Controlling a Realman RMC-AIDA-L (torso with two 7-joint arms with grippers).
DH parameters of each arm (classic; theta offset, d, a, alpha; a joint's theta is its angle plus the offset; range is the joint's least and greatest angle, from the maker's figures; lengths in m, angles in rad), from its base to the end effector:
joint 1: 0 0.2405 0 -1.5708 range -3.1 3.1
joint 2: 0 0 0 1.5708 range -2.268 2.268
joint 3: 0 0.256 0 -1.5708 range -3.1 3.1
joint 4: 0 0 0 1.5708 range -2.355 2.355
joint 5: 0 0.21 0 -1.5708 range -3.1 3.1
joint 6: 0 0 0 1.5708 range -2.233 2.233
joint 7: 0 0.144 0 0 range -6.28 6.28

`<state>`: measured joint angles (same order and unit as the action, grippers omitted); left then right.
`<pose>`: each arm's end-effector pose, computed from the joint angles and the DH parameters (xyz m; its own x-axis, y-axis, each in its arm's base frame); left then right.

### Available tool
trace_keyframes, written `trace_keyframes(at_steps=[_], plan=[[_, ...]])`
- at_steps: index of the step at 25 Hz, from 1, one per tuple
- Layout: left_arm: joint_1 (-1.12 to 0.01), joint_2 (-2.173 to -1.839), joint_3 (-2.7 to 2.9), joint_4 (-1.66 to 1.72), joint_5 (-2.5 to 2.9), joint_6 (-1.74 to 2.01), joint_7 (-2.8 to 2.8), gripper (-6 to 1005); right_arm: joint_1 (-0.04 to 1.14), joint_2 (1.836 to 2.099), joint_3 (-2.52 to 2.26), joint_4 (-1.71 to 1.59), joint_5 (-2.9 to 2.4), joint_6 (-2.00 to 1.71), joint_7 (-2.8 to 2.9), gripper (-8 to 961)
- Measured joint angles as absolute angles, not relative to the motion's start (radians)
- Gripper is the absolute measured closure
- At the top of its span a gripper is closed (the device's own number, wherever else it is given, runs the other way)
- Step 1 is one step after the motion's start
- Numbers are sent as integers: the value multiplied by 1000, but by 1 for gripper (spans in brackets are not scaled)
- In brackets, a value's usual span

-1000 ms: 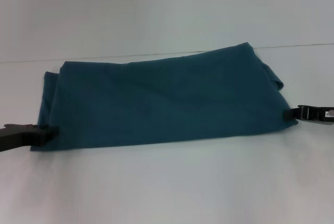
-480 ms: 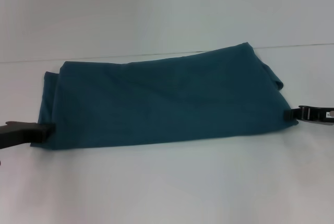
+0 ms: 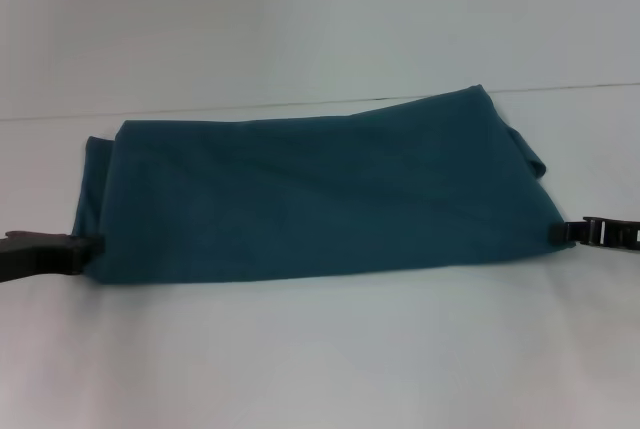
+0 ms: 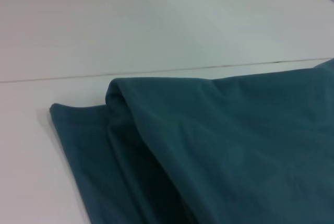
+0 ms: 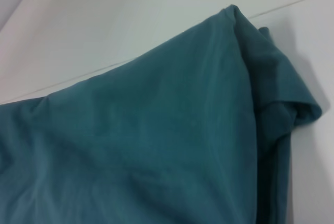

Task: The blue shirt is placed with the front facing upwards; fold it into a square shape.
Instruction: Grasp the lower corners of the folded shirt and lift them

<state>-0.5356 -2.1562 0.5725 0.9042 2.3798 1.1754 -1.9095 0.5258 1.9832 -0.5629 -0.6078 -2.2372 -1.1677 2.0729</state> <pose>-0.3107 0.3680 0.0297 0.6047 0.6633 0.4408 0.7906 -0.4331 -0.4328 0.3520 0.3585 0.0464 0.2933 -0.7786 -0.5548 -0.9538 -0.1984 -0.2257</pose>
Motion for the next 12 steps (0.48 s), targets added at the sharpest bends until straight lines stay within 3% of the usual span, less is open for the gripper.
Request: trace_keyframes(at_steps=[12], plan=[[-506, -2159, 574, 978, 2384, 1290, -1925, 999, 473, 1984, -562, -658, -2236, -1254, 2068, 836]])
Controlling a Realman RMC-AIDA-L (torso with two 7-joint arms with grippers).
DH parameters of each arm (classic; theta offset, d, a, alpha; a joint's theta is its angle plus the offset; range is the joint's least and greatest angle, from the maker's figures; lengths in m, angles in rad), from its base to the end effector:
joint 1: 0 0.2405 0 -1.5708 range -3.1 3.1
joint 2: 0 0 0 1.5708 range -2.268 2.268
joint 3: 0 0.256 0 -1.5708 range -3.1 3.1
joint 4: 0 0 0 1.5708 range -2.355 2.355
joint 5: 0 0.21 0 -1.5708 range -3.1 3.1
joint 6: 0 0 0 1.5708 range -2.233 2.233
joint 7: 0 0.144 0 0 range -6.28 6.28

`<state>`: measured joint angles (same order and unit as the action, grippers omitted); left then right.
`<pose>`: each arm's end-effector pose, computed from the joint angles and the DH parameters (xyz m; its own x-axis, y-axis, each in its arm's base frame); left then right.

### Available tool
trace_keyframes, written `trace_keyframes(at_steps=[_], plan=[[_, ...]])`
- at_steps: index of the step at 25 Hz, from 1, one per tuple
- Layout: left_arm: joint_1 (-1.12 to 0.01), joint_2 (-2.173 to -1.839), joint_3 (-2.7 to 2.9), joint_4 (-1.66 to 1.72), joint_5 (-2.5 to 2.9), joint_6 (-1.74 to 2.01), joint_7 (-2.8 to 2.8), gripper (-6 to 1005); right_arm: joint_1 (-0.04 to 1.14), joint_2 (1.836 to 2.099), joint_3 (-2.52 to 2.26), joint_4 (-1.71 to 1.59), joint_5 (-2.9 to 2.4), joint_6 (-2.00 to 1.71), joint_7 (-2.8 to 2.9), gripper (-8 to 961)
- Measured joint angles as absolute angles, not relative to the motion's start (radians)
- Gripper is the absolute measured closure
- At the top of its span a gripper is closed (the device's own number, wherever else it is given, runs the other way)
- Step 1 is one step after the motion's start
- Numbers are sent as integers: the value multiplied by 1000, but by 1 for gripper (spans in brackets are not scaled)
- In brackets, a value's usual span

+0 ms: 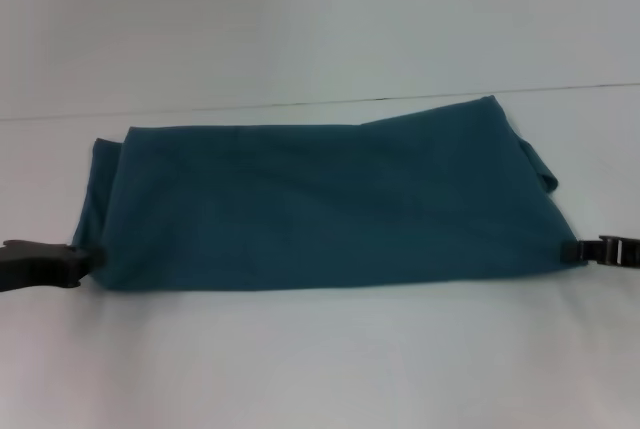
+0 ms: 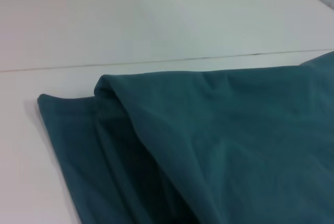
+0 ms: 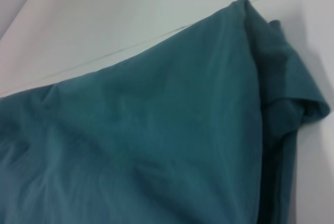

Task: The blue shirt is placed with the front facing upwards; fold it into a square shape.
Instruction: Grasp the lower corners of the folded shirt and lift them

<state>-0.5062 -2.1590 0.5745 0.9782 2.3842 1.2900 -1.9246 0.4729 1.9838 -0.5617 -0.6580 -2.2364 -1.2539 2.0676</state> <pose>-0.3065 0.3551 0.0373 0.6116 0.6713 0.4187 0.7882 -0.4714 -0.3956 0.3587 0.3391 0.0526 0.2900 -0.7931 -0.5356 -0.9559 -0.2126 -0.2028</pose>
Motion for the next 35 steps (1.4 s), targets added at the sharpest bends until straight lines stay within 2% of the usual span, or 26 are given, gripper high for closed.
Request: trace_keyframes(at_steps=[16, 35], plan=[[-442, -2163, 573, 1097, 2401, 1505, -1942, 998, 357, 1992, -559, -704, -2237, -1382, 2022, 818], [-422, -2162, 565, 1115, 2407, 1564, -1936, 998, 351, 1985, -527, -704, -2237, -1396, 2006, 796]])
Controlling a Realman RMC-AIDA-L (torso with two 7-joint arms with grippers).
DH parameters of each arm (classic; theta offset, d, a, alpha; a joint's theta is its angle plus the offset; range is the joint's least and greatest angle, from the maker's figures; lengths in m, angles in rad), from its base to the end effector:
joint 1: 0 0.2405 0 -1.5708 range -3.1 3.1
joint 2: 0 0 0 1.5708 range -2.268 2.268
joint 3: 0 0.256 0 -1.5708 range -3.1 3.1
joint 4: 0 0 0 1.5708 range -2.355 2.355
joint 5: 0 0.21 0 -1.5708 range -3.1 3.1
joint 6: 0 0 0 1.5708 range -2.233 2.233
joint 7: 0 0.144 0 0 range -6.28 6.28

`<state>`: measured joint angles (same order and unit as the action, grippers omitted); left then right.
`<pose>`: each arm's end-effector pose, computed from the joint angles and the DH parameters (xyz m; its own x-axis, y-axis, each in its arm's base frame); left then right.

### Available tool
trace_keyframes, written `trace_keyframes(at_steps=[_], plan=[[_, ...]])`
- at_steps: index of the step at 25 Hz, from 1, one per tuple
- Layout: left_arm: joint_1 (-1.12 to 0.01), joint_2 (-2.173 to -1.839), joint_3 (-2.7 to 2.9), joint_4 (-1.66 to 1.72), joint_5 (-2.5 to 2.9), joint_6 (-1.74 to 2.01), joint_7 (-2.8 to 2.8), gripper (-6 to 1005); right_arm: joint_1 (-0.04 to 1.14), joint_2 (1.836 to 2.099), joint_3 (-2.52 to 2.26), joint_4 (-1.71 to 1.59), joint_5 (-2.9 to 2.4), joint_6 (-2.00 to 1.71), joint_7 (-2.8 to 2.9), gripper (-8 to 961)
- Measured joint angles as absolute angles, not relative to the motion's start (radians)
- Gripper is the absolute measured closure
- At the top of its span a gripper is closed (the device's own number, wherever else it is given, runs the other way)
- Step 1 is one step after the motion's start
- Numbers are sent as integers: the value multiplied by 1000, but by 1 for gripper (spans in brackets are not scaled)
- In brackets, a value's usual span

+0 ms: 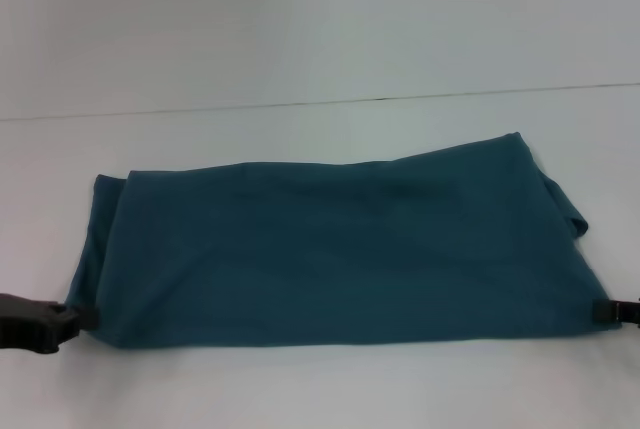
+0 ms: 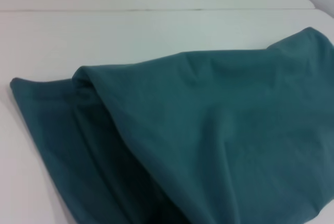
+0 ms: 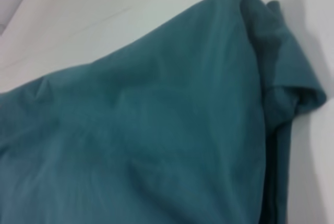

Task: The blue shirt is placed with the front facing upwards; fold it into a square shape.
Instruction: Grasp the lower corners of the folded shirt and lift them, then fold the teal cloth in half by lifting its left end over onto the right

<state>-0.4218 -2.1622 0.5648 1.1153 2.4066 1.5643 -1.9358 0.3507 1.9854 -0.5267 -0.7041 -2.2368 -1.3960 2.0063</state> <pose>-0.3071 0.3108 0.0495 0.6100 0.7166 0.3383 0.7920 -0.5380 -0.2886 0.3816 0.2879 0.0586 0.2638 -0.8193 -0.5090 -0.9643 -0.2125 -0.1578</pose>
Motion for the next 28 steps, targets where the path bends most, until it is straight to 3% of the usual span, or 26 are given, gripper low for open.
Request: trace_keyframes(at_steps=[3, 8, 16, 28], plan=[[-432, -2161, 567, 1112, 2404, 1570, -1938, 999, 357, 1984, -506, -704, -2236, -1400, 2006, 793], [-460, -2159, 571, 1093, 2402, 1566, -1949, 862, 374, 1982, -464, -704, -2235, -1400, 2006, 787], [-470, -2149, 563, 1108, 2413, 1525, -2006, 717, 389, 1979, -428, -713, -2208, -1407, 1971, 589], [-464, -2140, 541, 1135, 2474, 1537, -2166, 349, 438, 1986, -427, -708, -2153, -1437, 1841, 141]])
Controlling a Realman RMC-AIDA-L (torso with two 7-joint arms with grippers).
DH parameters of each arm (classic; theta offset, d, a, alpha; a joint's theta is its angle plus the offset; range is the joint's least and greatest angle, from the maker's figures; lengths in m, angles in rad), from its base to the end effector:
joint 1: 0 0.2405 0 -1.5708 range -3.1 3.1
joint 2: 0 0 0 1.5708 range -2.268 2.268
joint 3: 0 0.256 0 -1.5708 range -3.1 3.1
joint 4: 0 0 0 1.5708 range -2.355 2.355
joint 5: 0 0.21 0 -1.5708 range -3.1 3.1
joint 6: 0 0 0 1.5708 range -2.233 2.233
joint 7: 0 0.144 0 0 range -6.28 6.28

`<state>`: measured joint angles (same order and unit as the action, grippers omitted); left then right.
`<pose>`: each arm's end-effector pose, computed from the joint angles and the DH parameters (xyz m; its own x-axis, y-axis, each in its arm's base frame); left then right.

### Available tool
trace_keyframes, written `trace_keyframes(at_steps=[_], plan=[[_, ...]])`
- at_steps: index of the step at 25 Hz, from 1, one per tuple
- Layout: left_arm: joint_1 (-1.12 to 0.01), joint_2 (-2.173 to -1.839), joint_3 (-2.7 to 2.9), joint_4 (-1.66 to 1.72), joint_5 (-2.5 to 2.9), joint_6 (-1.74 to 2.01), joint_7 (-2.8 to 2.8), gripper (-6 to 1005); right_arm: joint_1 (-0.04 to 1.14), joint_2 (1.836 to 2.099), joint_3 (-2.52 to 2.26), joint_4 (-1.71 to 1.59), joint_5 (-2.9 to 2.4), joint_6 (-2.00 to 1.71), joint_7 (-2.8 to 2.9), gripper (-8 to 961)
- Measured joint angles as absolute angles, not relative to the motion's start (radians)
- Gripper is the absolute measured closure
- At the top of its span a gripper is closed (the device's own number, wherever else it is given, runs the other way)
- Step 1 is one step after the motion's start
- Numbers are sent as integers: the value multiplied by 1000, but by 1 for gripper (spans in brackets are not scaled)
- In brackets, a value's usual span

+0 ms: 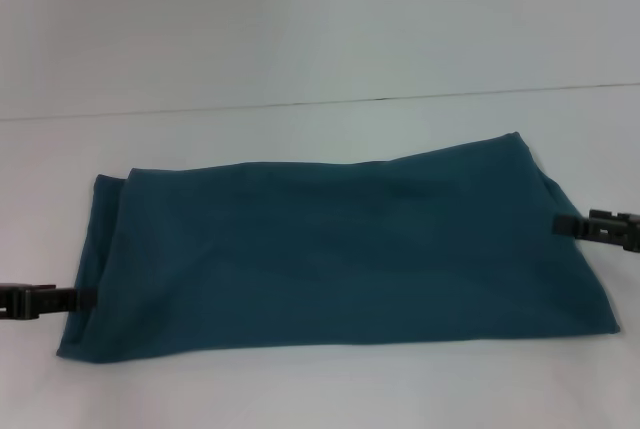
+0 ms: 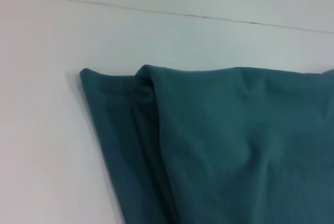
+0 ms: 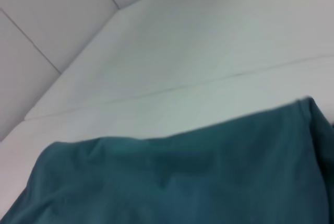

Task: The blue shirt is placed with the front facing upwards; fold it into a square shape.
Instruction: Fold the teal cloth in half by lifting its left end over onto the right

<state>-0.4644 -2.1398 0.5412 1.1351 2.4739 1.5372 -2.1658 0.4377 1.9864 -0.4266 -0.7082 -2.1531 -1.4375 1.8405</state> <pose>-0.3088 0.3248 0.0660 0.4527 0.8063 0.3806 0.8859 -0.3586 -0.2941 0.3487 0.3239 0.0756 0.4213 -0.6705 -0.6107 -0.8991 -0.3970 -0.1844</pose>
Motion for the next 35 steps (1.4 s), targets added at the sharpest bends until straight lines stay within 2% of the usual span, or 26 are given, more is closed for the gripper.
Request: trace_keyframes(at_steps=[2, 4, 7, 28, 35], plan=[[-464, -2140, 536, 1135, 2477, 1538, -2188, 340, 442, 1991, -426, -705, -2135, -1421, 1827, 77], [-463, -2137, 529, 1135, 2486, 1539, -2220, 266, 444, 1996, -426, -706, -2118, -1405, 1822, 13], [-464, -2131, 520, 1135, 2508, 1547, -2273, 156, 452, 1997, -425, -706, -2098, -1395, 1821, 17], [-481, -2128, 506, 1088, 2591, 1607, -2445, 159, 513, 1990, -442, -711, -2096, -1339, 1818, 22], [-513, -2115, 512, 1022, 2596, 1547, -2455, 160, 514, 1988, -441, -712, -2095, -1344, 1818, 22]])
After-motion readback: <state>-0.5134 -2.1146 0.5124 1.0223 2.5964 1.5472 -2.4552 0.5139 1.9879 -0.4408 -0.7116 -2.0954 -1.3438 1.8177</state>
